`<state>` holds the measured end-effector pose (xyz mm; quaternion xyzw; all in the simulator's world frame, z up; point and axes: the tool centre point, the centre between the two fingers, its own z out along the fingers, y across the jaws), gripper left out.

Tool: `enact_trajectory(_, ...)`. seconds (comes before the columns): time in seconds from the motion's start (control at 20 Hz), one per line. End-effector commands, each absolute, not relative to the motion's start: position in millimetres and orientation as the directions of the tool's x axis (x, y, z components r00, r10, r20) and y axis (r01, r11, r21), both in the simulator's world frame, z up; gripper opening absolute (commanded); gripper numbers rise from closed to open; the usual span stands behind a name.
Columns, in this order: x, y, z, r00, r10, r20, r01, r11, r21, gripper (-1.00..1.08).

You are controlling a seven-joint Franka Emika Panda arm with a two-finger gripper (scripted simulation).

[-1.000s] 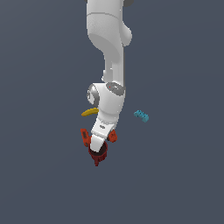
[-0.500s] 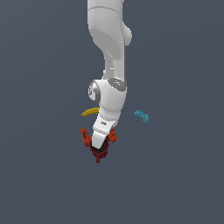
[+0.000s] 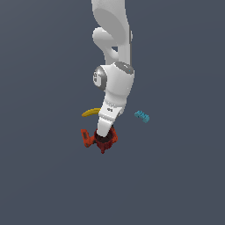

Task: Pick up a designated object from a clutter of objects.

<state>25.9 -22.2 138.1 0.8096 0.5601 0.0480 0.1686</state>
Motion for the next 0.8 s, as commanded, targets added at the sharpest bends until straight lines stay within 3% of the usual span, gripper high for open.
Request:
enact_trajectory(0.0,16.1,-14.7,156.2,0.368,0.923,-0.110,0.890,-0.315,0.330,-1.00)
enact_trajectory(0.75,-50.3,32.9,258.4,0.366,0.924,-0.110,0.891,-0.314,0.328,-1.00)
